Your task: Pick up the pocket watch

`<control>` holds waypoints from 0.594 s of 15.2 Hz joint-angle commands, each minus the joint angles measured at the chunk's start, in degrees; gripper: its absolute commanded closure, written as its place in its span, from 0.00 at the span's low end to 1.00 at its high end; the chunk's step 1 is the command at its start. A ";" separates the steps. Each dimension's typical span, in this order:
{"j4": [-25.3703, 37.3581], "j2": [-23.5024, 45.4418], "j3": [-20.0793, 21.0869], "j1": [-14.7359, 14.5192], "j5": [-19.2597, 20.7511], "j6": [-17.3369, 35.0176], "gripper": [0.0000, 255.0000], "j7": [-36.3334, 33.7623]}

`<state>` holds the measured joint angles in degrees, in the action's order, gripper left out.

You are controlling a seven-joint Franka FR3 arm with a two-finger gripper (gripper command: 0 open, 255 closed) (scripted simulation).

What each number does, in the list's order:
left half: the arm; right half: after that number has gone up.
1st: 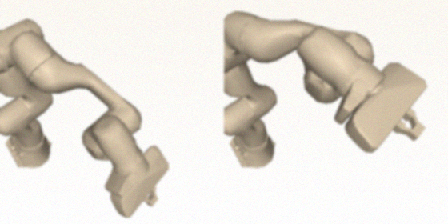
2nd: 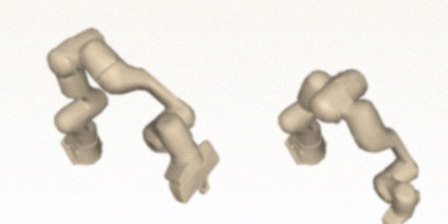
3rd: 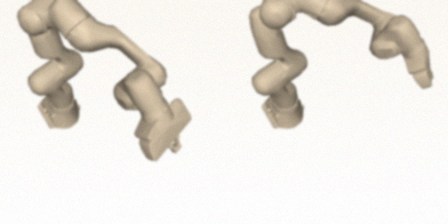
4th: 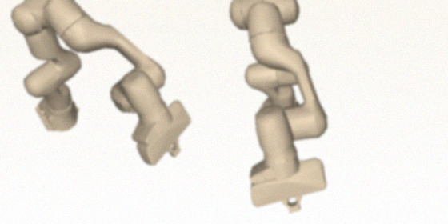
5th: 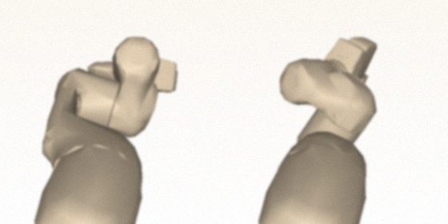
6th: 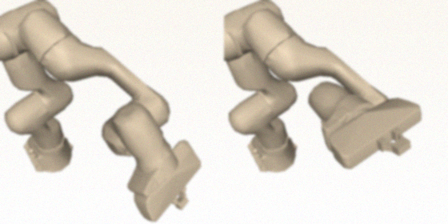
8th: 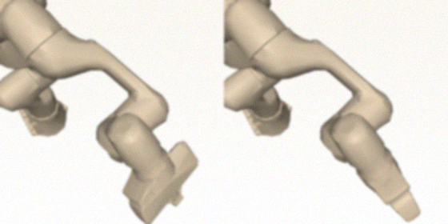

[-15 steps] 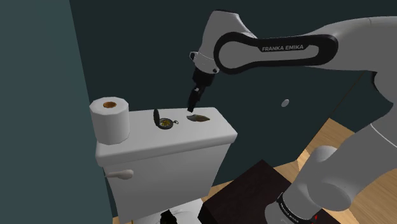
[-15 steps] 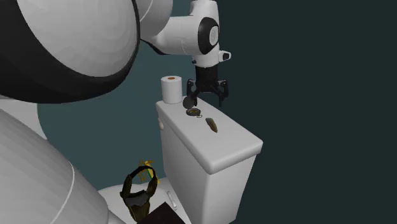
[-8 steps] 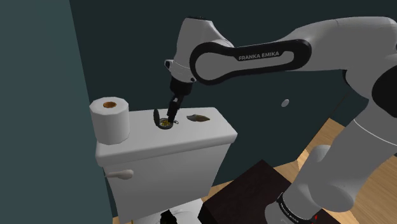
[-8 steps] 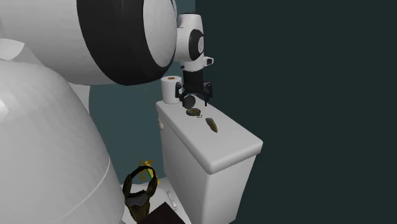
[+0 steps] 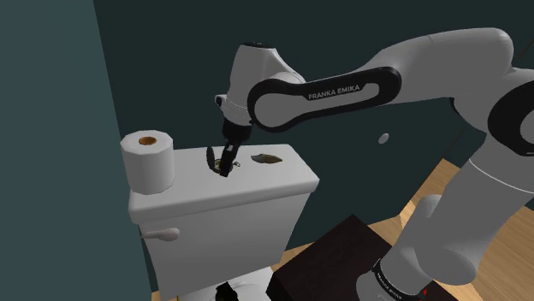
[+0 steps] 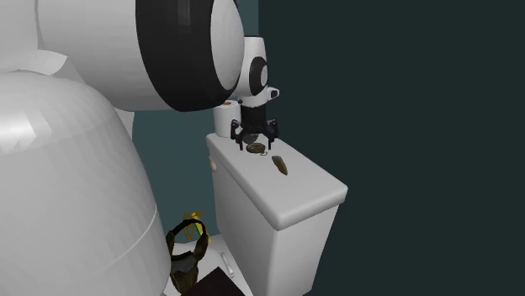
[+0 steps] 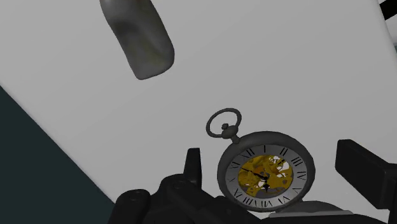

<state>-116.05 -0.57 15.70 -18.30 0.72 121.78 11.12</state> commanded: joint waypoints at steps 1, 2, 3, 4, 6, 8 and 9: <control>-0.56 0.01 -0.02 0.02 0.01 0.61 0.00 0.02; -0.56 0.02 -0.02 0.02 0.01 0.61 0.00 0.02; -0.53 0.07 -0.01 0.01 0.03 0.63 1.00 0.01; -0.53 0.06 -0.03 0.02 0.02 0.63 1.00 0.04; -0.51 0.04 -0.02 0.02 0.02 0.59 1.00 0.03; -0.54 0.03 -0.02 0.02 0.01 0.60 1.00 0.02; -0.53 0.03 -0.02 0.02 0.01 0.60 1.00 0.03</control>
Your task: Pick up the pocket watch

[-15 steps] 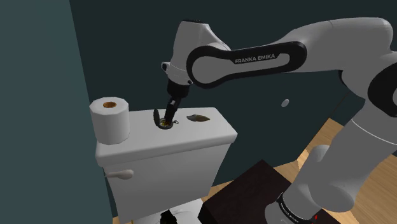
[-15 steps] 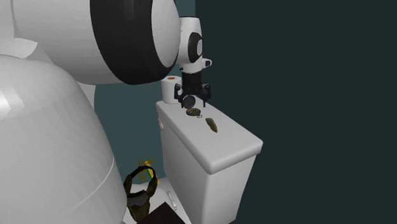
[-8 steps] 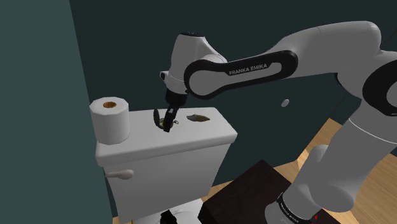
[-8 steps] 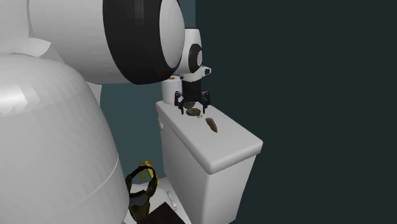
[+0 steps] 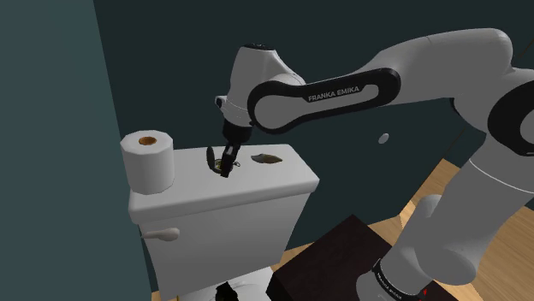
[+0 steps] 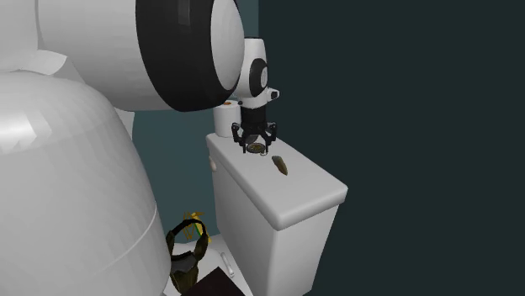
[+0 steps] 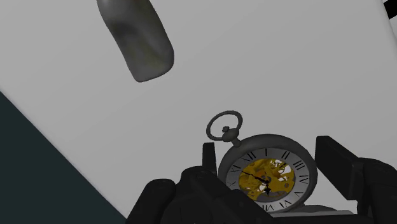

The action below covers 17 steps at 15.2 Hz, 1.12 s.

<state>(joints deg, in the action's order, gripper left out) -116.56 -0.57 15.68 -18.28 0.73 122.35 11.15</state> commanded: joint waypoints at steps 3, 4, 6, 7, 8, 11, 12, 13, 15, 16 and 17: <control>-0.05 0.02 0.00 0.00 -0.01 0.04 1.00 -0.01; 0.47 -0.21 -0.01 0.00 -0.09 -0.71 1.00 0.06; 1.58 -0.62 -0.03 0.02 -0.23 -2.21 1.00 0.17; 2.14 -0.81 -0.04 0.03 -0.29 -2.96 1.00 0.22; 2.72 -0.99 -0.05 0.04 -0.35 -3.71 1.00 0.27; 4.54 -1.44 -0.09 0.06 -0.50 -5.96 1.00 0.40; 5.17 -1.57 -0.10 0.06 -0.54 -6.72 1.00 0.43; 5.82 -1.68 -0.11 0.07 -0.58 -7.47 1.00 0.47; 7.15 -1.88 -0.13 0.08 -0.64 -8.99 1.00 0.52; 7.83 -1.95 -0.14 0.09 -0.67 -9.75 1.00 0.55; 8.53 -2.02 -0.14 0.10 -0.69 -10.51 1.00 0.57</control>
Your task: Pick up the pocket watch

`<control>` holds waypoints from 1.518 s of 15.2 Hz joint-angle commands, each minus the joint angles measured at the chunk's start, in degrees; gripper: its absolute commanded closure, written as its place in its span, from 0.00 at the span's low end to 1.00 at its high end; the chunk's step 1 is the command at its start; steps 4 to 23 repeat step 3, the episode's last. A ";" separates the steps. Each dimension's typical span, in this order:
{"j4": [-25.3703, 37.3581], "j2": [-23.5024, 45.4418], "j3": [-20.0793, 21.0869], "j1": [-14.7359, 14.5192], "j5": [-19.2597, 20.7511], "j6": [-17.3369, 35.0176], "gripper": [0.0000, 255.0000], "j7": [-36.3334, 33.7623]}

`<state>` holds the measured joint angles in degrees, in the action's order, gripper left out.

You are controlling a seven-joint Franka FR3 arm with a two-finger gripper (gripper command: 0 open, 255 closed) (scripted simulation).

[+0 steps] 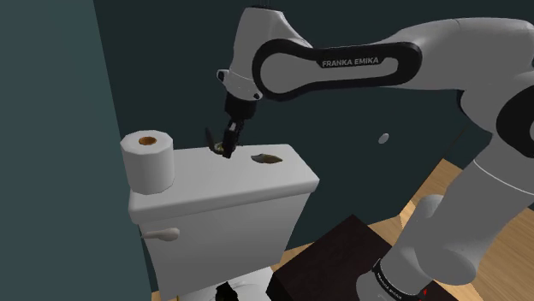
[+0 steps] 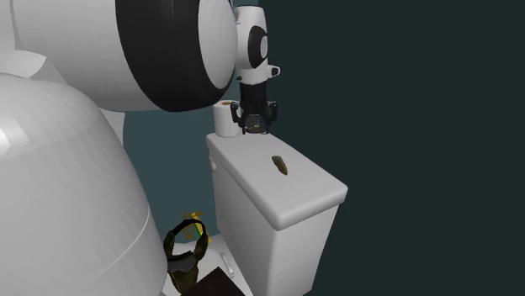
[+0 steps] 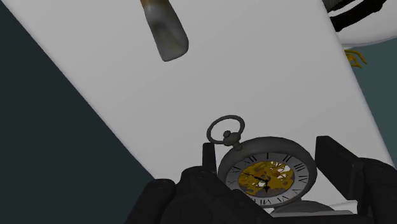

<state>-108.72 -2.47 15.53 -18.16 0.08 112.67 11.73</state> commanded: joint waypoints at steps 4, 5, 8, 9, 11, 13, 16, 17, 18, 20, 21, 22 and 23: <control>1.51 -0.18 0.01 -0.01 -0.05 -1.71 1.00 0.01; 1.51 -0.18 0.01 -0.01 -0.05 -1.71 1.00 0.01; 1.51 -0.18 0.01 -0.01 -0.05 -1.71 1.00 0.01; 1.51 -0.18 0.01 -0.01 -0.05 -1.71 1.00 0.01; 1.51 -0.18 0.01 -0.01 -0.05 -1.71 1.00 0.01; 1.51 -0.18 0.01 -0.01 -0.05 -1.71 1.00 0.01; 1.51 -0.18 0.01 -0.01 -0.05 -1.71 1.00 0.01; 1.51 -0.18 0.01 -0.01 -0.05 -1.71 1.00 0.01; 1.51 -0.18 0.01 -0.01 -0.05 -1.71 1.00 0.01; 1.51 -0.18 0.01 -0.01 -0.05 -1.71 1.00 0.01; 1.51 -0.18 0.01 -0.01 -0.05 -1.71 1.00 0.01; 1.51 -0.18 0.01 -0.01 -0.05 -1.71 1.00 0.01; 1.51 -0.18 0.01 -0.01 -0.05 -1.71 1.00 0.01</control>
